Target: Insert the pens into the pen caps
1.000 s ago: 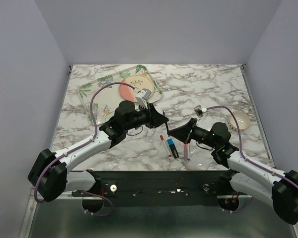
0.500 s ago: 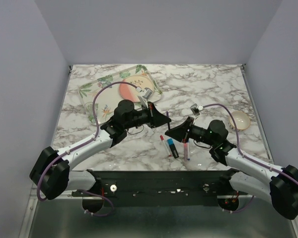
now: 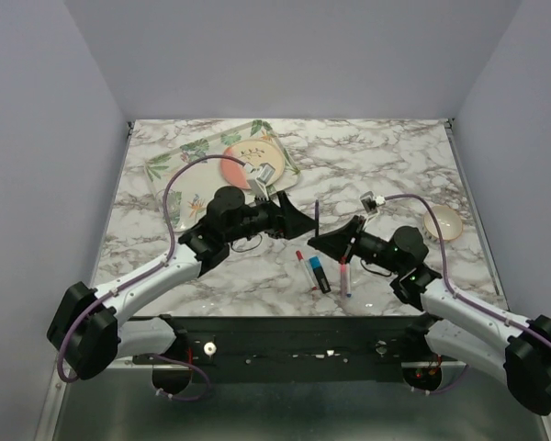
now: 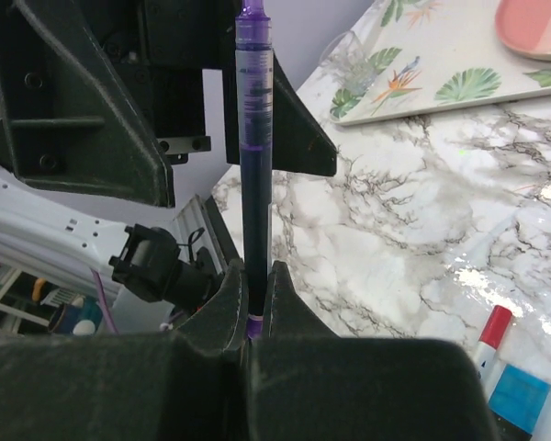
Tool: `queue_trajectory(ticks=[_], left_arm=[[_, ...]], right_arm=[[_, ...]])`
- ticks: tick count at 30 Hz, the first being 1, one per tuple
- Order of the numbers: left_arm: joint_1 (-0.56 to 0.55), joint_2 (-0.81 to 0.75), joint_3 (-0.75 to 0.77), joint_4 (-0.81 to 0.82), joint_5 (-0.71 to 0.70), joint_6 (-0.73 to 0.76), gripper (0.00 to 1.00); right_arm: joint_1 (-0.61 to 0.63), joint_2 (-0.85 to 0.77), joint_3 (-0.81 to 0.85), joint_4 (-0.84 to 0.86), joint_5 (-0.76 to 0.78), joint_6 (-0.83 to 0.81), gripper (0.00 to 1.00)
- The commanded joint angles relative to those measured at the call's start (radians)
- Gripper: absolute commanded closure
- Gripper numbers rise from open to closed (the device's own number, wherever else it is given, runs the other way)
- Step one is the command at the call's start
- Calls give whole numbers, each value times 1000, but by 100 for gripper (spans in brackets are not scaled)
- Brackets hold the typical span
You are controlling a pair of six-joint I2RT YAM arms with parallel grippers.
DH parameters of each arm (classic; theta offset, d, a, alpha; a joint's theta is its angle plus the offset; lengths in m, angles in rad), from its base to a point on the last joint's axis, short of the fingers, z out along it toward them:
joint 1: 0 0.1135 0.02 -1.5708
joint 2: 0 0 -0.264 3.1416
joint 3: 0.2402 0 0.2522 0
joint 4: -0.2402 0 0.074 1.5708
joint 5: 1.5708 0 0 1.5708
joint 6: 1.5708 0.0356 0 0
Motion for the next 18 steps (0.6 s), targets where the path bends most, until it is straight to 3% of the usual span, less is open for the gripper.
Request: queue_trajectory(ticks=[1,7,9,12,18], left_arm=[[7,-76,-15,-173,-217,-64,14],[120,-125,-39,-584,-624,-501,9],[204,-114,-42,-674,-650,-538,6],[335,-99,-49,-841,-657,-710,6],[530,-90,-102,-977,-603,-877,22]], right_arm=[[4,-45,-26,-20,133,40,99],[4,-130,-37,-67,163,32,99],[4,-144,-22,-113,159,24,99],[4,-178,-10,-164,156,7,99],[4,-253,-29,-217,181,-8,99]])
